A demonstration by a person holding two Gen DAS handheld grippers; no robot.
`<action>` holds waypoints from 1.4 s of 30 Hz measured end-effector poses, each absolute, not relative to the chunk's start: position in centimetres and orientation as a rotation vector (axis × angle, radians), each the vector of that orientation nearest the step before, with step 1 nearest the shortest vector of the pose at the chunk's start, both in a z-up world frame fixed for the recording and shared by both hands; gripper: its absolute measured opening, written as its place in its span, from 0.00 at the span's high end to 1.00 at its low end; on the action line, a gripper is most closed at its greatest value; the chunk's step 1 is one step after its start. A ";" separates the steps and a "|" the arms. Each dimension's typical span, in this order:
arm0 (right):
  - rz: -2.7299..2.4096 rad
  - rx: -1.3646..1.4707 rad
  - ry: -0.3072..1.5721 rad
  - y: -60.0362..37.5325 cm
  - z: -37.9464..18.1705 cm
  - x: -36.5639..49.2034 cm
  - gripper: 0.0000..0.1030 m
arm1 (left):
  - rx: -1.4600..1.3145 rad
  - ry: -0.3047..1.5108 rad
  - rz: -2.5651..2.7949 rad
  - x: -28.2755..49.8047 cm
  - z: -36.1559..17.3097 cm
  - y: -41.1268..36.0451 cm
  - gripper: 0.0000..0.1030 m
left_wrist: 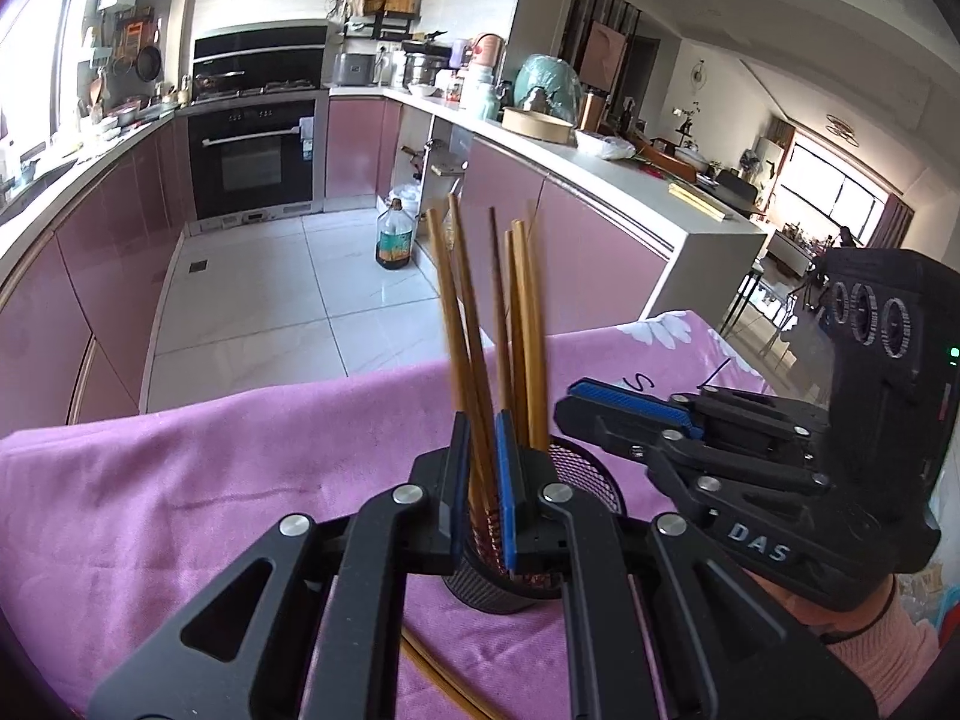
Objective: Organize utensils
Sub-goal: 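Lower both chopsticks into the mesh cup and open both grippers, then move both open grippers back over the last chopsticks on the cloth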
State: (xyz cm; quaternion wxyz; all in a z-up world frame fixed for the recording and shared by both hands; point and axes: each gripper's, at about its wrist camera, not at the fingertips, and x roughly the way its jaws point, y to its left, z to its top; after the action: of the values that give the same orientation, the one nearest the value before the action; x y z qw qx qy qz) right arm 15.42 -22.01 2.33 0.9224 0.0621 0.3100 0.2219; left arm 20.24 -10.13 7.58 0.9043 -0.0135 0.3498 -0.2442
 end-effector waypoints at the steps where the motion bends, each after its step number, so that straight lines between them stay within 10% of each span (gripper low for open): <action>1: 0.455 0.132 0.638 -22.0 2.3 15.4 0.92 | -0.034 0.728 -0.510 20.2 7.2 -9.8 0.88; 20: 0.566 0.106 0.613 -22.3 2.1 10.2 0.74 | -0.032 0.629 -0.388 14.3 4.1 -5.7 0.48; 42: 0.626 0.026 0.896 -17.4 -6.7 6.9 0.67 | -0.046 0.805 -0.263 8.9 -6.2 -2.1 0.46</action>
State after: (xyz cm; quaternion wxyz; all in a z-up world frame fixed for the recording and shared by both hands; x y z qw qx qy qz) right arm 6.87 -17.39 -6.66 0.8543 0.0124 0.4259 0.2977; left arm 8.89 -2.10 -6.23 0.9114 -0.0221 0.3907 -0.1274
